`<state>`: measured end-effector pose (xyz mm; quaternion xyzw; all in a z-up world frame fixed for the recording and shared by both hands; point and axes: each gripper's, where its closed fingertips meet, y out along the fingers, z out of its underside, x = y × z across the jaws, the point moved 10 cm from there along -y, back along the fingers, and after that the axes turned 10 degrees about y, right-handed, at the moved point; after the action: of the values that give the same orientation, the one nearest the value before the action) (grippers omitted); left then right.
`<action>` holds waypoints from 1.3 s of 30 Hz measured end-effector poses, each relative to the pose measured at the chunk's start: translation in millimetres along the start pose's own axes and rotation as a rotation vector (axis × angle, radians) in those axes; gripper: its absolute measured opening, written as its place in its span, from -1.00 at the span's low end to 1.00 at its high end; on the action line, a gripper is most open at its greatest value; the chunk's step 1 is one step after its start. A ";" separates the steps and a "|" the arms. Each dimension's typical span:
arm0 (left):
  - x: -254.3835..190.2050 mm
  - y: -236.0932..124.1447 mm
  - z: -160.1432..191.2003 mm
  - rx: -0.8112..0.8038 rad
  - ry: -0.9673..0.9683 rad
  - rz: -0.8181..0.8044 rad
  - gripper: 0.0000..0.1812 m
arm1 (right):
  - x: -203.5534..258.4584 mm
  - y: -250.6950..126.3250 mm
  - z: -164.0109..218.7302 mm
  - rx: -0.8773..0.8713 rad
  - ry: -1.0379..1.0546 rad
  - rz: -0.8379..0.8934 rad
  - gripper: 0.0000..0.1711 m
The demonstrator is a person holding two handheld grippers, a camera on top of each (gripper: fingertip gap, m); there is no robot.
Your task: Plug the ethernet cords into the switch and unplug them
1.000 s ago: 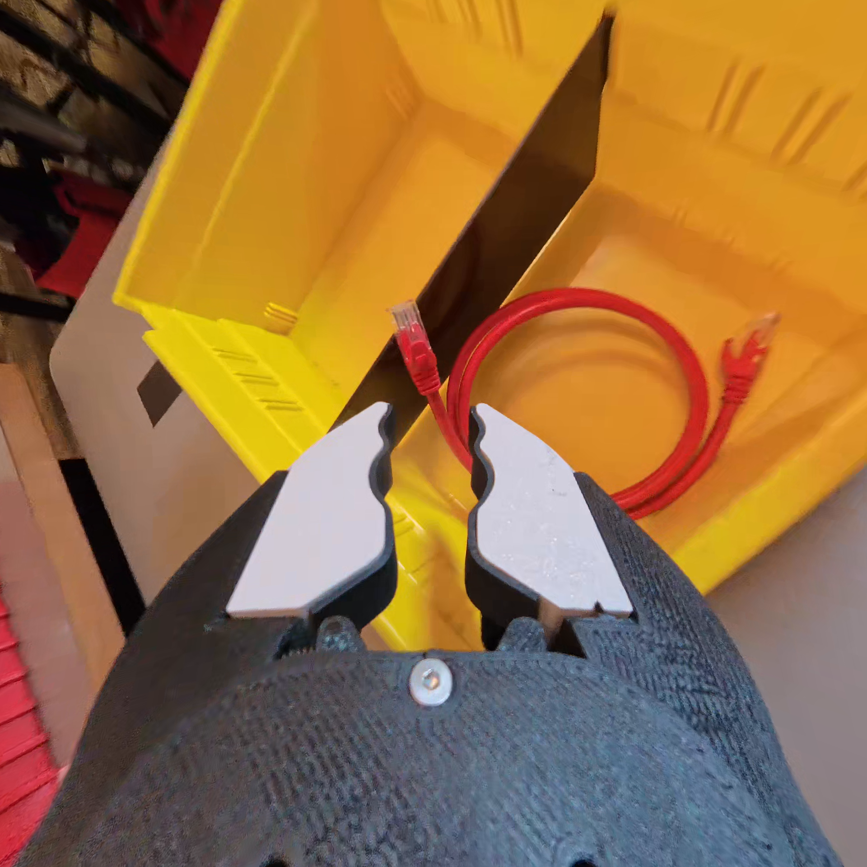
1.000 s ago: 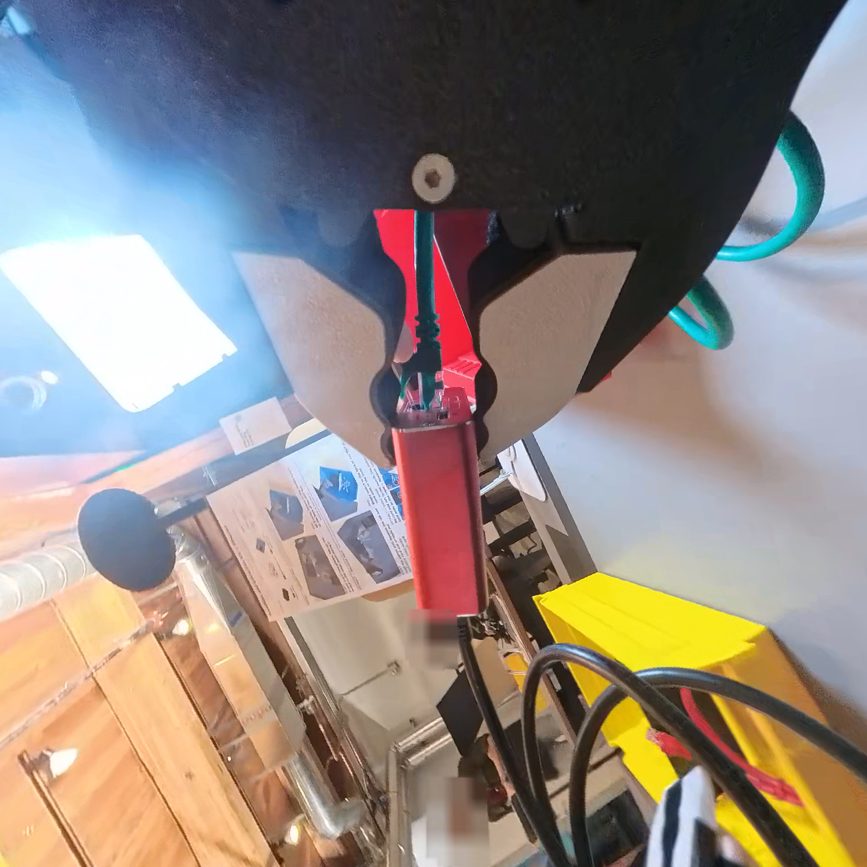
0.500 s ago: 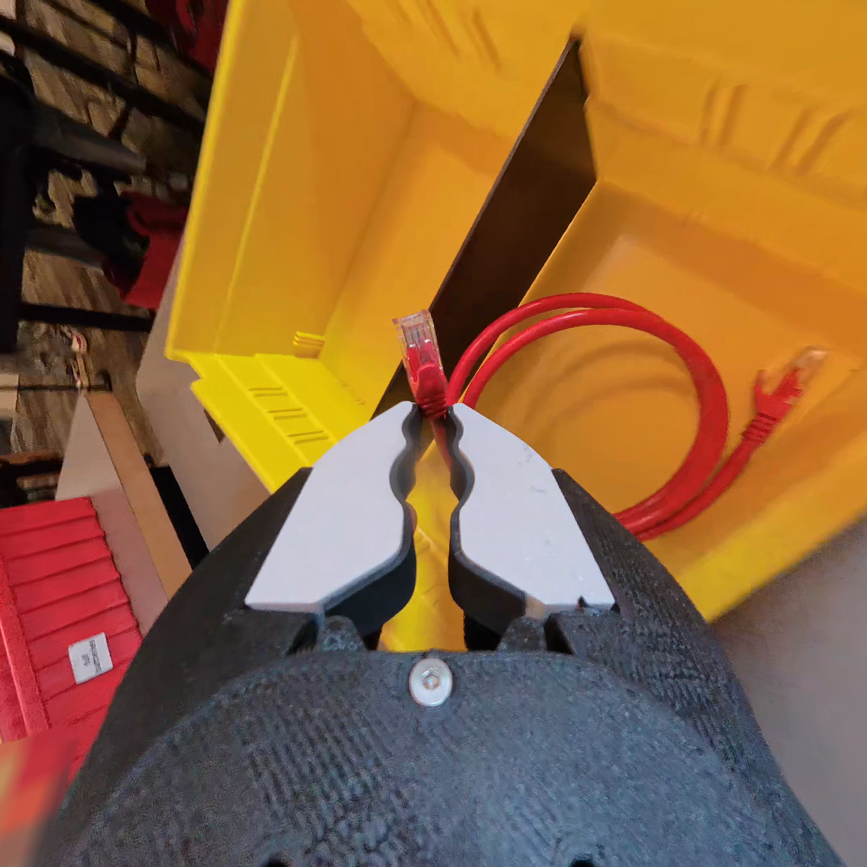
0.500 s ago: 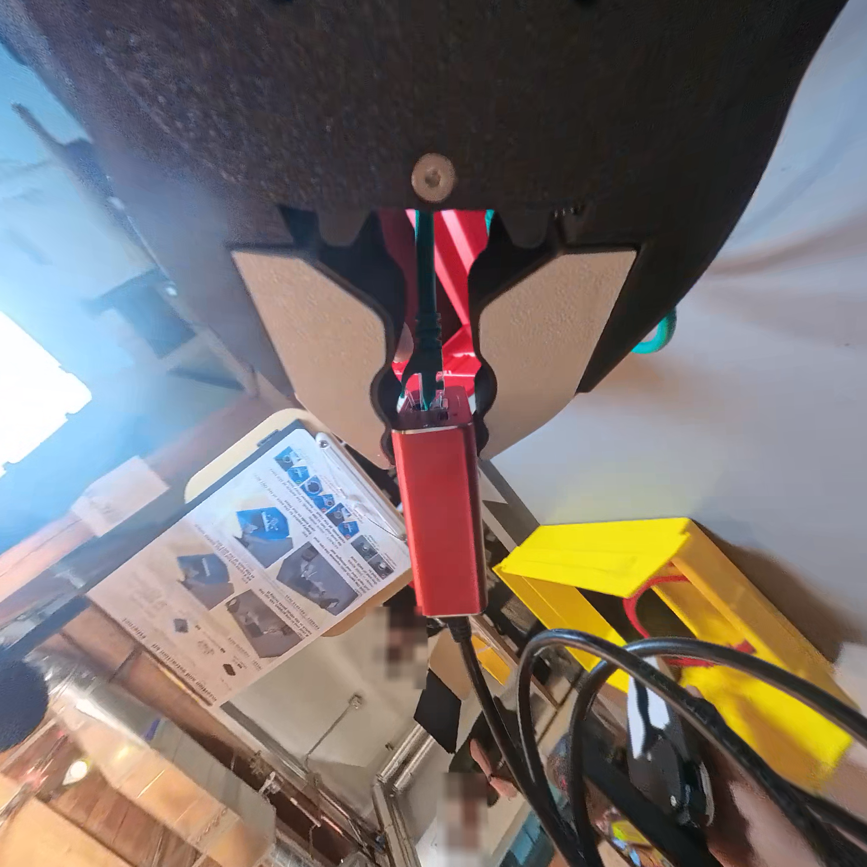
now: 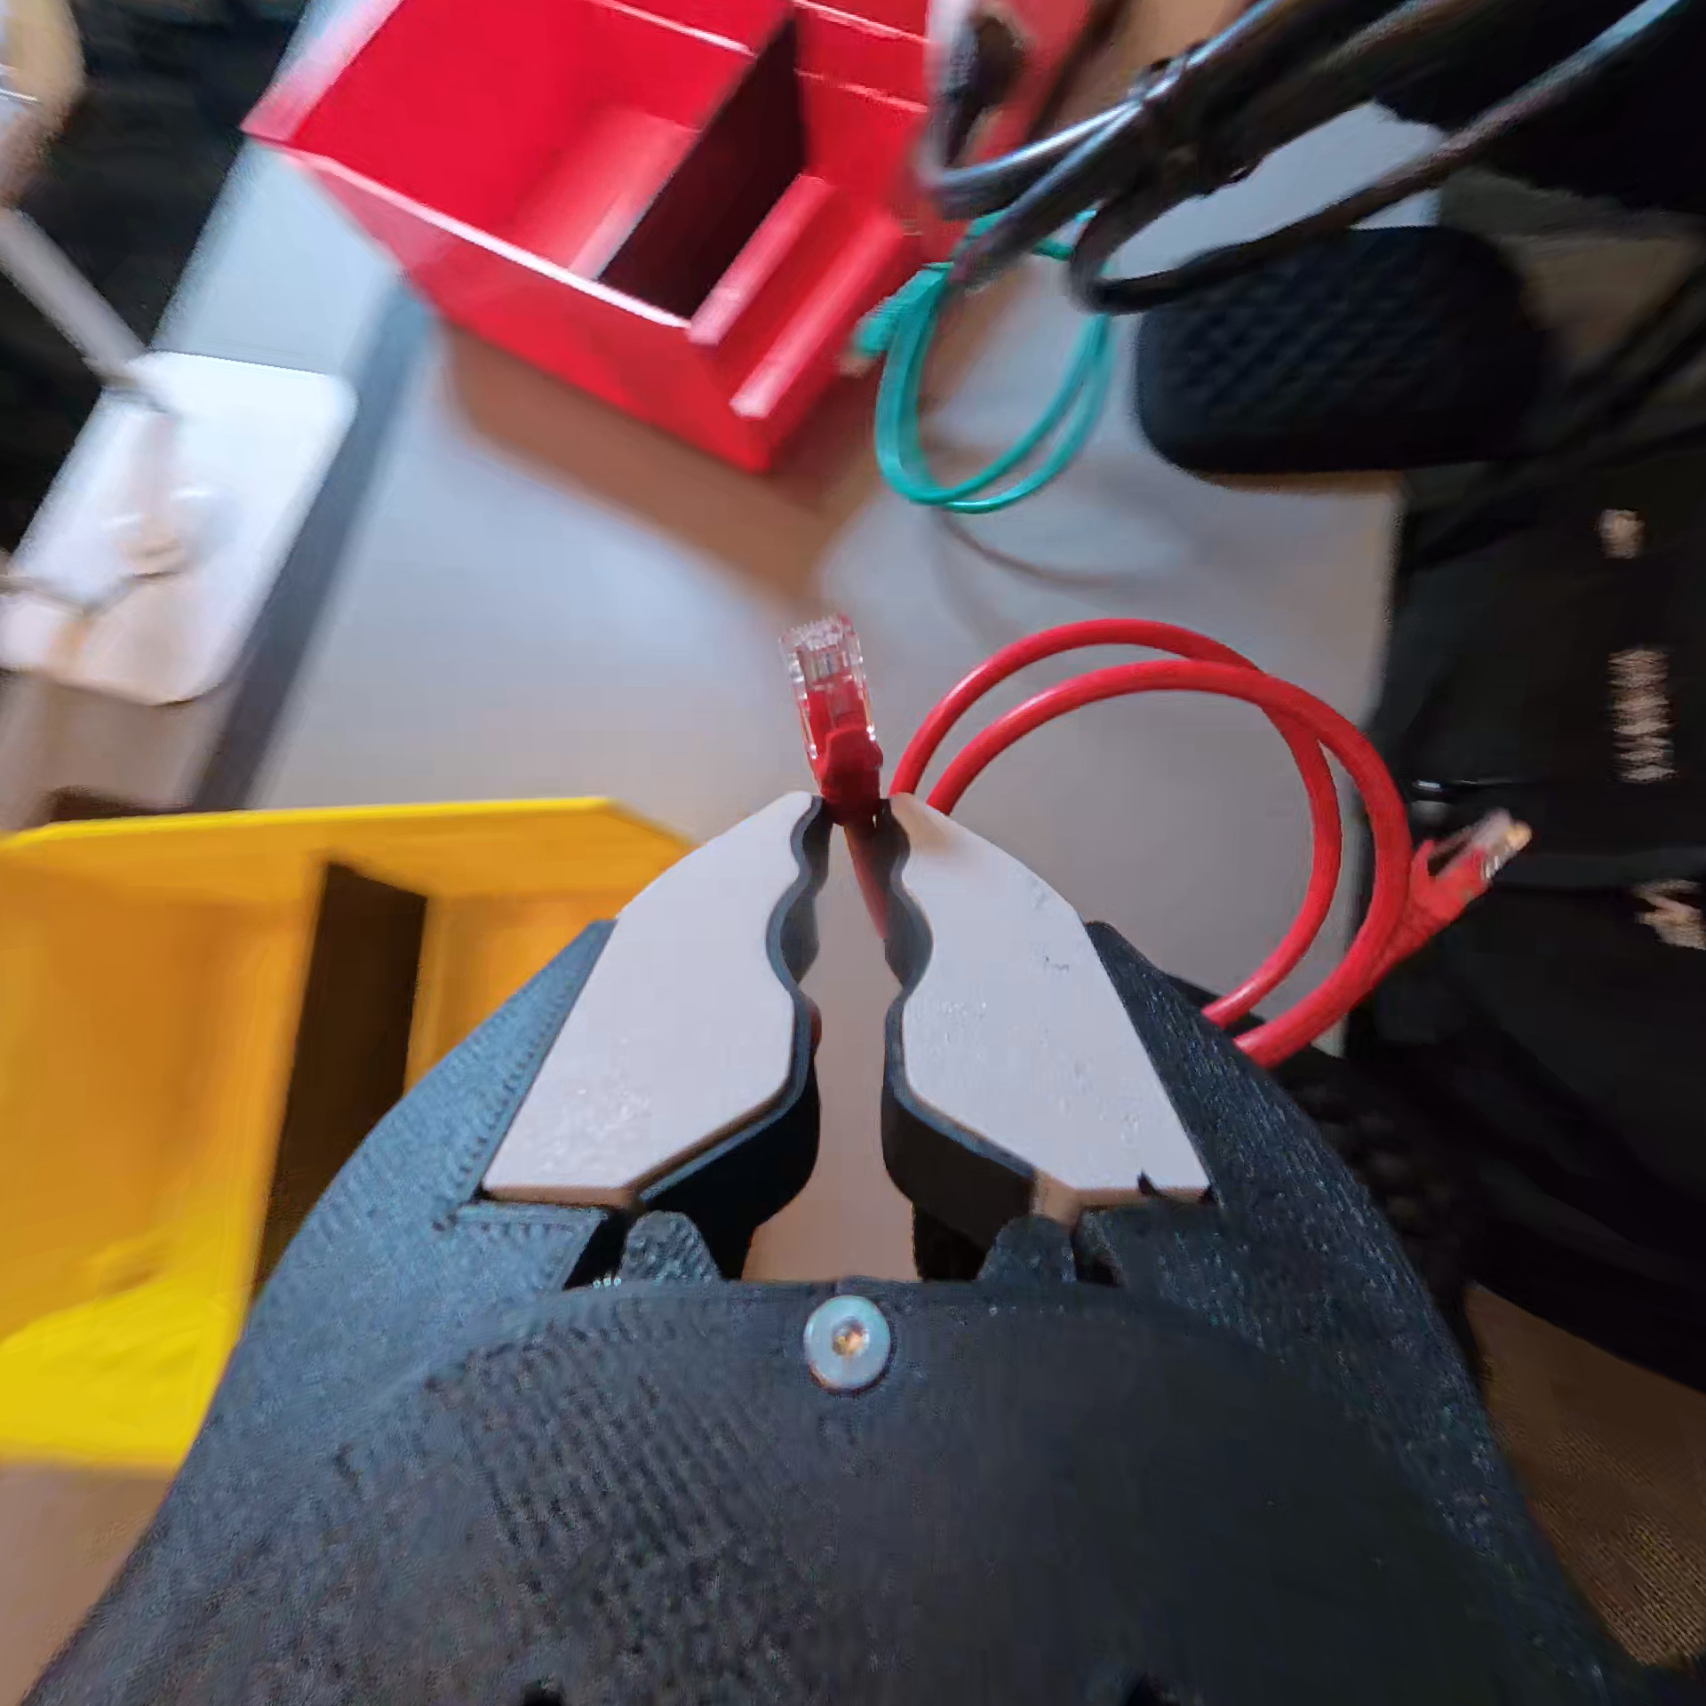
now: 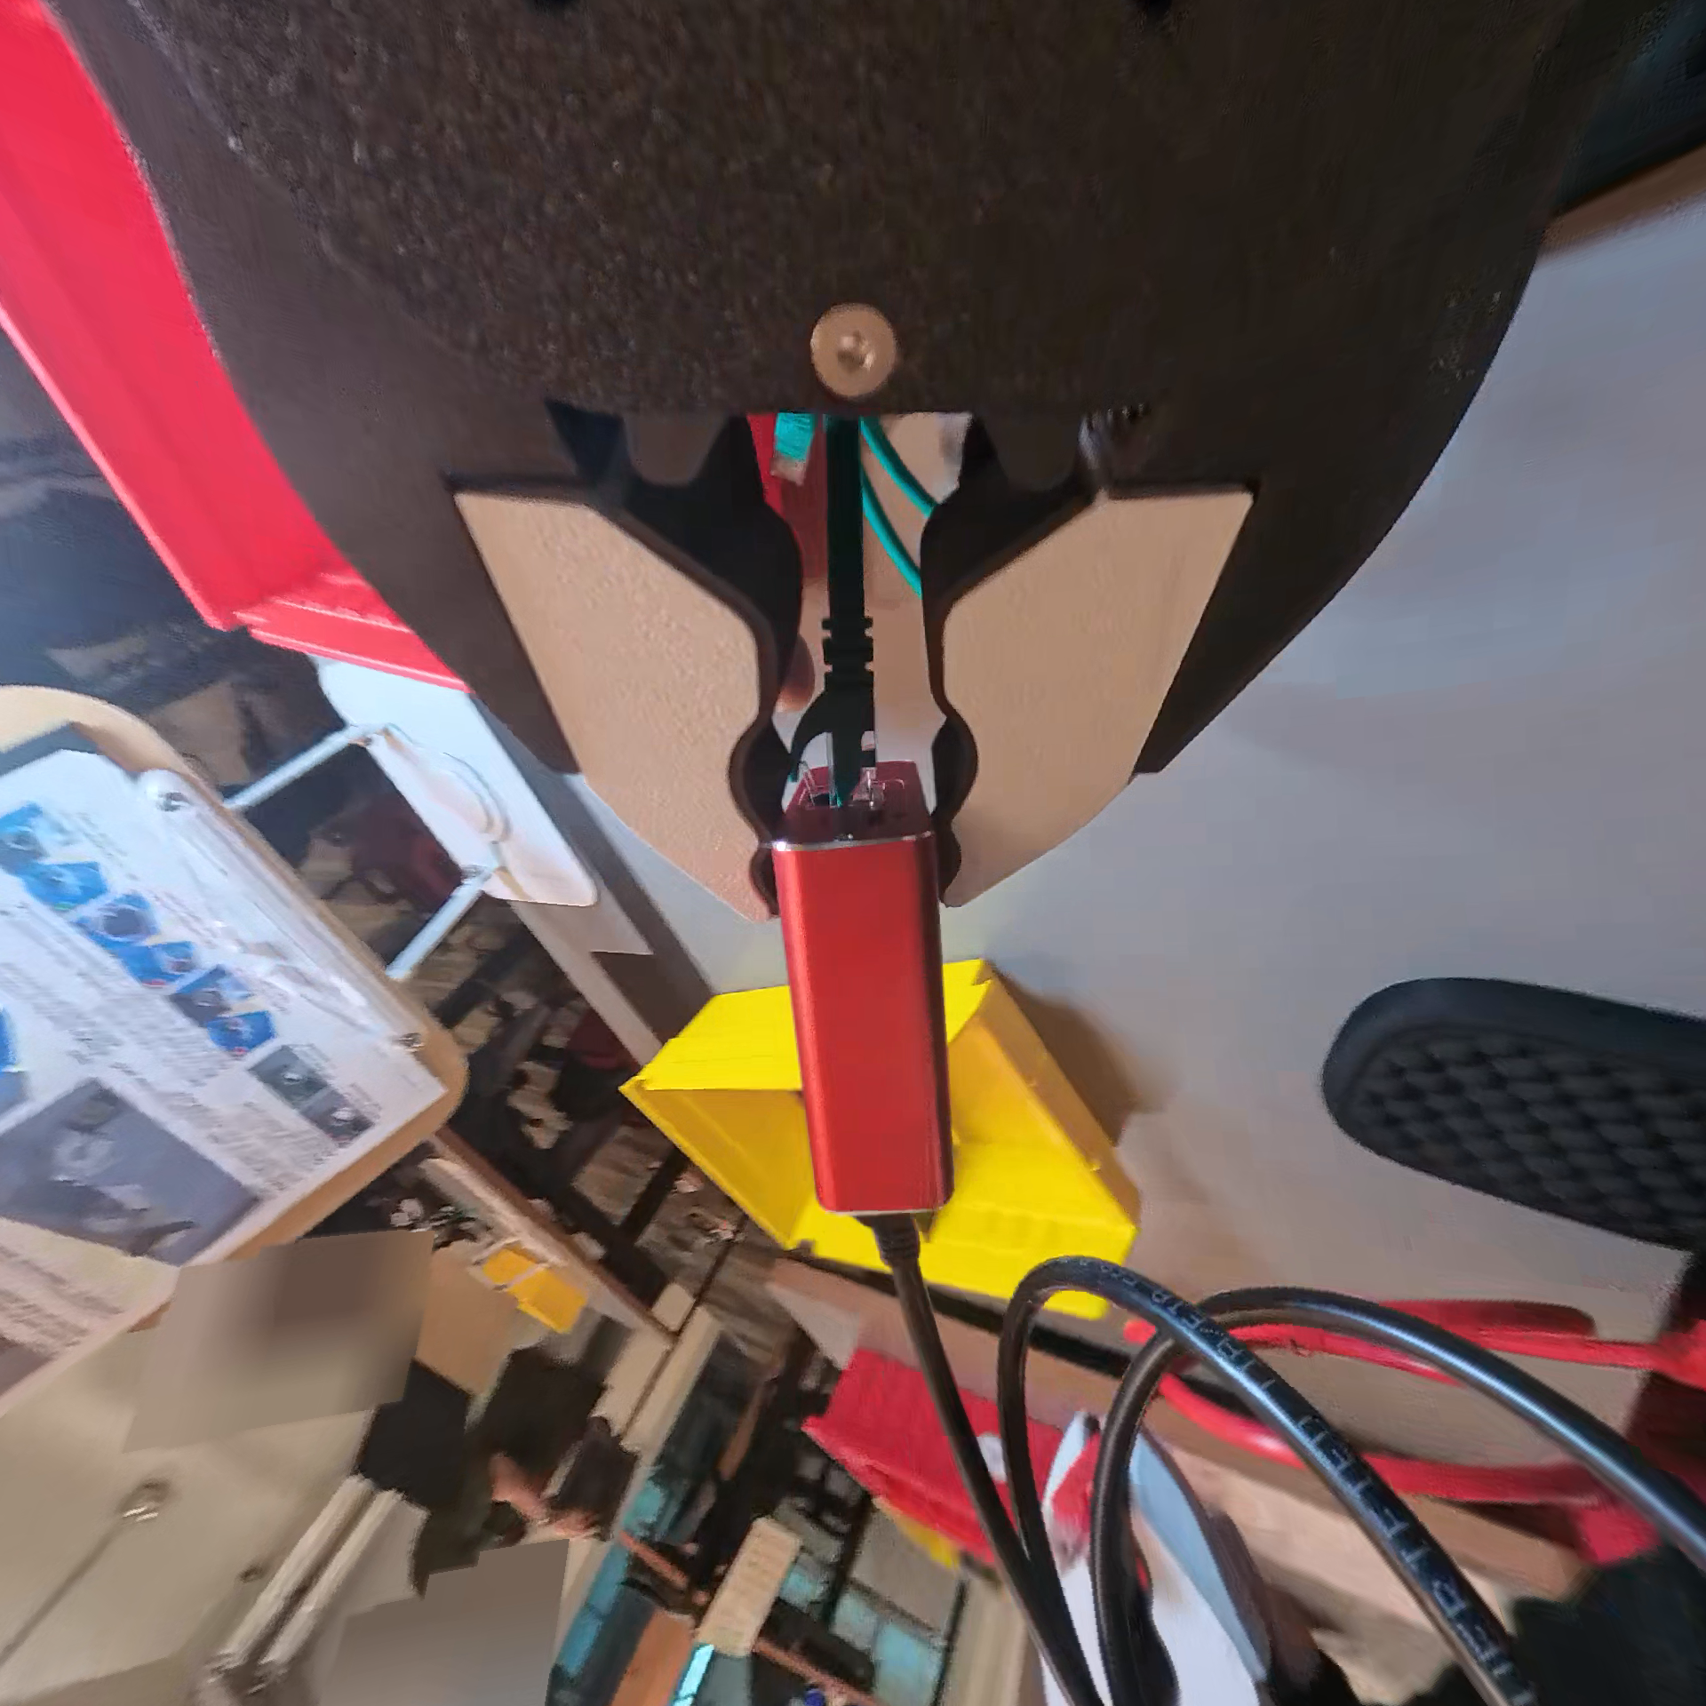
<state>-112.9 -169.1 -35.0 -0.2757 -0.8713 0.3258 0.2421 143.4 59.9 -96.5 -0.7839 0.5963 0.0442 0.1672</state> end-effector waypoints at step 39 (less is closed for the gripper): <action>-75.4 204.6 24.7 0.072 0.121 -0.353 -0.77 | -15.2 -21.6 57.9 0.070 0.372 -0.194 -0.68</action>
<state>-6.7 -97.9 -213.3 -0.1289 -0.8777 0.2921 0.3573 167.1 97.2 -142.3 -0.8261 0.5397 -0.1381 0.0851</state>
